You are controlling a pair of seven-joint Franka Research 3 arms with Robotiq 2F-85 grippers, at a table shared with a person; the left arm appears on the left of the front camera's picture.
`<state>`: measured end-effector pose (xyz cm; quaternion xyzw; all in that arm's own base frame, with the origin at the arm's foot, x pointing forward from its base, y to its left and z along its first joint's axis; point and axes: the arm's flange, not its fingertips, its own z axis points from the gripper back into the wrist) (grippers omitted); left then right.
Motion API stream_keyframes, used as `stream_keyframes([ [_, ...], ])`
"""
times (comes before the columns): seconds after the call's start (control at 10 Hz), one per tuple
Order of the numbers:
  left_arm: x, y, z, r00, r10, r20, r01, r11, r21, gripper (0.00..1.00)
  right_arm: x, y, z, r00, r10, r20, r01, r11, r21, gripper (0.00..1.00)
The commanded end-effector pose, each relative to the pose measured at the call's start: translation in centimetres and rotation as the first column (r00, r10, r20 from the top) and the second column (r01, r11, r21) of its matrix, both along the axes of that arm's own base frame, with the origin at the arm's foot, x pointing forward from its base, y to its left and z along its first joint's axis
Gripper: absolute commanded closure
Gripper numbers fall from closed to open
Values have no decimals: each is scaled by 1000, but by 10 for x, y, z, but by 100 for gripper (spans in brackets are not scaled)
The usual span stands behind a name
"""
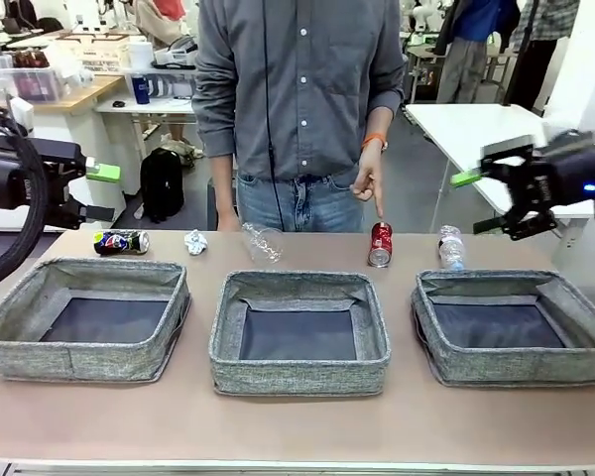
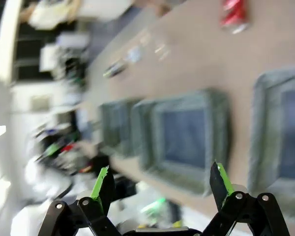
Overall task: Sort the waste into the appropriate baskets.
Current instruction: Pick up the waste item pointed out by the person.
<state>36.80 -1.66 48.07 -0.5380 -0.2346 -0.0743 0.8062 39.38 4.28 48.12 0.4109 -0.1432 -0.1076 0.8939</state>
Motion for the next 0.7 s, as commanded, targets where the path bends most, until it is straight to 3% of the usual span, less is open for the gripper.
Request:
stream_keyframes([
  [0.0, 0, -2, -1, 1000, -3, 31, 4, 1000, -18, 0, 61, 24, -25, 982, -181, -47, 152, 919, -364, 0],
  [0.3, 0, -2, -1, 1000, -3, 31, 4, 1000, -18, 0, 107, 71, -74, 994, -77, -80, 25, 857, -515, 0],
  [0.4, 0, -2, -1, 1000, -3, 31, 4, 1000, -18, 0, 113, 82, -83, 999, -38, -19, 21, 833, -553, 0],
  [0.5, 0, -2, -1, 1000, -3, 31, 4, 1000, -18, 0, 110, 74, -79, 999, -36, -16, 21, 824, -567, 0],
  [0.6, 0, -2, -1, 1000, -3, 31, 4, 1000, -18, 0, 98, 73, -98, 998, -51, -29, 28, 849, -528, 0],
])
